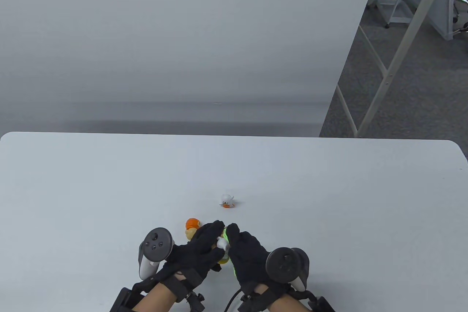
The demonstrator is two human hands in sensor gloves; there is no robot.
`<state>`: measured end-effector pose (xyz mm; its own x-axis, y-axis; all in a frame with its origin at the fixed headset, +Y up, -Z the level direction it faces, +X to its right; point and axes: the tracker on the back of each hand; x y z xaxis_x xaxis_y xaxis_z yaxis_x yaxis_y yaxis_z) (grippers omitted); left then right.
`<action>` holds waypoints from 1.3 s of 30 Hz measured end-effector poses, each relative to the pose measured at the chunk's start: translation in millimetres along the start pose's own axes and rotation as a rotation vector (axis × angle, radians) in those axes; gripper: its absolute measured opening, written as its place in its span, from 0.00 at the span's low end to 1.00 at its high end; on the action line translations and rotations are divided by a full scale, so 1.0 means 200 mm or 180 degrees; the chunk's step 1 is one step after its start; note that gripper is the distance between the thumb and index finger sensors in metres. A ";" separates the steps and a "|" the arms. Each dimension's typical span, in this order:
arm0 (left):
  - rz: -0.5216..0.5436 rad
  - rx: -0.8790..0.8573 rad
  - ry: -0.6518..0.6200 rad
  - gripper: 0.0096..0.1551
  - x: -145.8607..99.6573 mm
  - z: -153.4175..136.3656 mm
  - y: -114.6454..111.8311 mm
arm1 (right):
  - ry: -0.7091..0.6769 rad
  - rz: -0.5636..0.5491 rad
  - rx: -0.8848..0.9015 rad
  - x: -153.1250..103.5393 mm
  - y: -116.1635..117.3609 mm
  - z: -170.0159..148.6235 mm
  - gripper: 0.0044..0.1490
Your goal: Dust the small ornaments
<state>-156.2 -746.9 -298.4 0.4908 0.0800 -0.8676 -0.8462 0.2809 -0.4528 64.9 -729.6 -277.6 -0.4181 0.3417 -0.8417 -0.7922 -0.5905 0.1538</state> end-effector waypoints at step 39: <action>-0.0226 -0.0484 -0.0412 0.60 0.01 -0.03 0.07 | 0.0399 0.0337 0.0615 0.00 -0.01 0.00 0.31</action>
<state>-167.9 -749.0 -308.5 0.5646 0.1902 -0.8032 -0.8253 0.1434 -0.5461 67.0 -727.8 -277.8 -0.4544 0.1850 -0.8714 -0.8222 -0.4635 0.3303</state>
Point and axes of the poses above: the tracker on the back of each hand, its own z axis roughly to the thumb side, its own x axis roughly from the wrist to the fingertips, y = z × x, and after that the axes turned 2 degrees about y, right-handed
